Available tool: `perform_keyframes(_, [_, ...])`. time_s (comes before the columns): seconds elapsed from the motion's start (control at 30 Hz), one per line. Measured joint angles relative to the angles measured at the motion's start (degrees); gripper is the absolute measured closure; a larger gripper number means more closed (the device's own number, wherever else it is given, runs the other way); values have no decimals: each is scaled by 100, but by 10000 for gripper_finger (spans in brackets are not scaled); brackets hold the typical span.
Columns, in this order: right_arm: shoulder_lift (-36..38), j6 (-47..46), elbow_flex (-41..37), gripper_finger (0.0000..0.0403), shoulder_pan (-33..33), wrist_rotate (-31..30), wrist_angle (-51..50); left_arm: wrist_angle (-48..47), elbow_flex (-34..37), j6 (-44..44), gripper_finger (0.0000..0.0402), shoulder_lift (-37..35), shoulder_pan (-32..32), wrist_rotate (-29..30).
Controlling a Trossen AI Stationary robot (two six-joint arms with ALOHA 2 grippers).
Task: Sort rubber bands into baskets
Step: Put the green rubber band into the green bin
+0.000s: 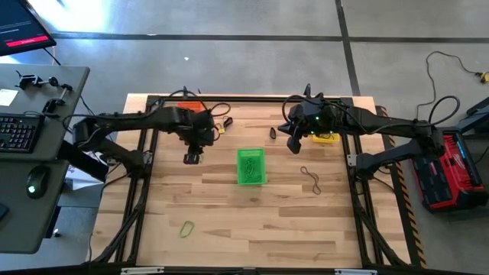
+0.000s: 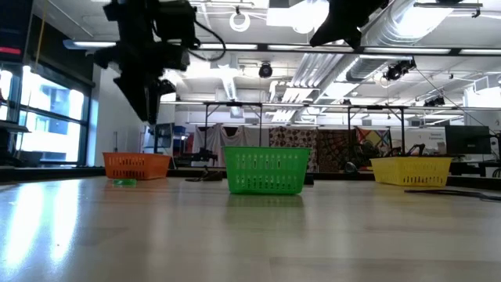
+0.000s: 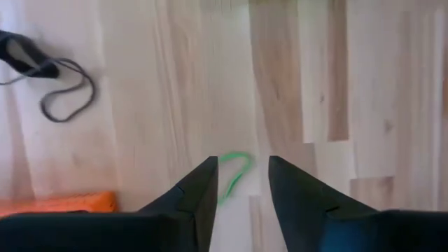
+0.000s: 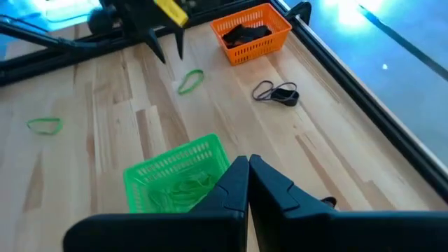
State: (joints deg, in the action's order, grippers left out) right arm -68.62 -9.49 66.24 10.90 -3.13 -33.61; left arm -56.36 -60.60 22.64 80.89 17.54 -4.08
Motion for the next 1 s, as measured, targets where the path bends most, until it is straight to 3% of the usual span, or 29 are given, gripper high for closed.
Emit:
perform_keyframes(0.23, [0, -223, 0, 403, -1, -1, -2, -47, 0, 728, 229, 763, 50, 42])
perform_keyframes(0.4, [0, -223, 0, 403, -1, 11, -14, -26, 0, 1400, 205, 1205, -47, 429])
perform_keyframes(1.0, [0, -206, 0, 403, -1, 19, -146, 108, 63, 1663, 202, 2234, -117, 542])
